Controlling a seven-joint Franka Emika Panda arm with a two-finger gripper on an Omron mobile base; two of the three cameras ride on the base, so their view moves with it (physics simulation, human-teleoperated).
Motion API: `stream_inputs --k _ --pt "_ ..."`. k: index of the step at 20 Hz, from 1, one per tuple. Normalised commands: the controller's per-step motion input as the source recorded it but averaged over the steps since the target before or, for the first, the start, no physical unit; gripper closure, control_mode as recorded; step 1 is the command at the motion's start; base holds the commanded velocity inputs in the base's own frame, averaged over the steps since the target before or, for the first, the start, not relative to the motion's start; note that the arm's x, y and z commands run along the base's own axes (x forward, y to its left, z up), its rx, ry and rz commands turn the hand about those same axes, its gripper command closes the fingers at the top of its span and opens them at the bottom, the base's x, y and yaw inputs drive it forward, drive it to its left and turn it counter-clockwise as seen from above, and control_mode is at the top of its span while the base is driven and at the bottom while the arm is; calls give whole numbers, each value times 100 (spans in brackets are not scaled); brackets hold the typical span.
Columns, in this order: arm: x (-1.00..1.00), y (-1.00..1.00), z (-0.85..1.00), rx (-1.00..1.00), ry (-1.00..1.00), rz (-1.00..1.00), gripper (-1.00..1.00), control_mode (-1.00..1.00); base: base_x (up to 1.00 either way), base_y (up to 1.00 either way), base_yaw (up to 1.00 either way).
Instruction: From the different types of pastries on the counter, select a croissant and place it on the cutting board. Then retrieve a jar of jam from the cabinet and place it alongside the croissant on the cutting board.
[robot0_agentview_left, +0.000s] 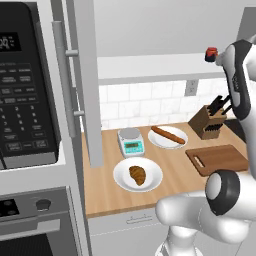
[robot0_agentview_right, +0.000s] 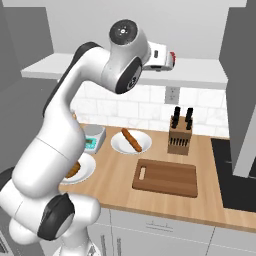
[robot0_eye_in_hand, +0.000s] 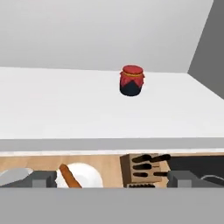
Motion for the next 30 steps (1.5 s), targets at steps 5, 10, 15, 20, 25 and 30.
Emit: stream_inputs --k 5,10,15,20,25,30 --pt "57 0 0 3 0 -1 -100 -100 0 0 0" --pt "17 -6 0 1 0 0 -100 -100 0 0 0" --pt "29 -27 0 3 0 0 -100 -100 0 0 0" --pt "23 0 5 2 1 -1 -100 -100 0 0 0" --pt "55 0 21 3 4 0 -100 -100 0 0 0" --pt "11 0 1 1 0 0 -100 -100 0 0 0"
